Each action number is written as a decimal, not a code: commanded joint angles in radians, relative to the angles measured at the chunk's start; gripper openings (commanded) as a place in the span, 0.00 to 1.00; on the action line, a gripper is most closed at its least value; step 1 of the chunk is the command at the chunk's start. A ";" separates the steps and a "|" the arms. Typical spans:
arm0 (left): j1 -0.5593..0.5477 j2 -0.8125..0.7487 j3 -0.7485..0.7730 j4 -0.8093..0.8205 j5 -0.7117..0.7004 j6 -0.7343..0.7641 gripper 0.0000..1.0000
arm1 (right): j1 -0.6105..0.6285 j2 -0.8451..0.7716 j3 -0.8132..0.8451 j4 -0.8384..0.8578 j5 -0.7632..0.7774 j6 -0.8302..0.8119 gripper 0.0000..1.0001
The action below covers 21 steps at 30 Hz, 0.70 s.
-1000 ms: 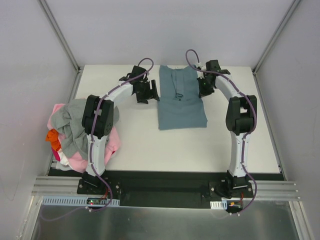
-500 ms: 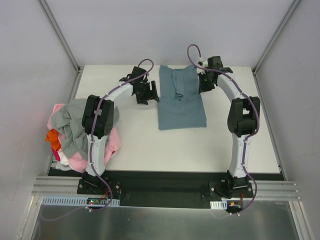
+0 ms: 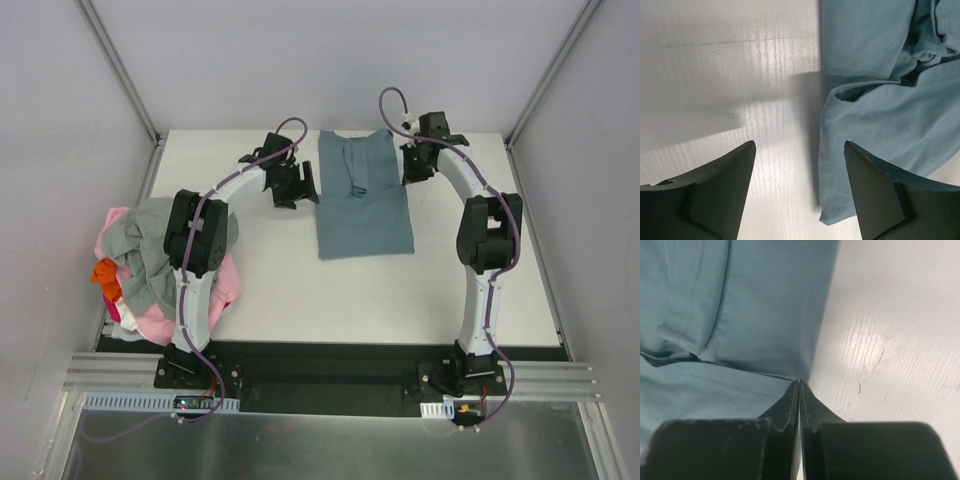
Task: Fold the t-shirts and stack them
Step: Fold the folded rectangular tshirt in 1/3 of the way
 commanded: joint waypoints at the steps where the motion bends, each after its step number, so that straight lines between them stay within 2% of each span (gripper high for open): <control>1: 0.012 0.003 0.068 0.019 0.037 0.003 0.72 | -0.015 0.004 0.018 0.008 0.005 0.017 0.01; 7: 0.006 0.079 0.158 0.023 0.075 -0.034 0.69 | -0.015 0.024 0.018 0.011 -0.017 0.023 0.01; 14: -0.002 0.124 0.179 0.023 0.020 -0.074 0.63 | -0.017 0.024 0.020 0.014 -0.020 0.015 0.01; 21: -0.005 0.145 0.195 0.029 0.038 -0.097 0.40 | -0.017 0.025 0.020 0.019 -0.019 0.011 0.01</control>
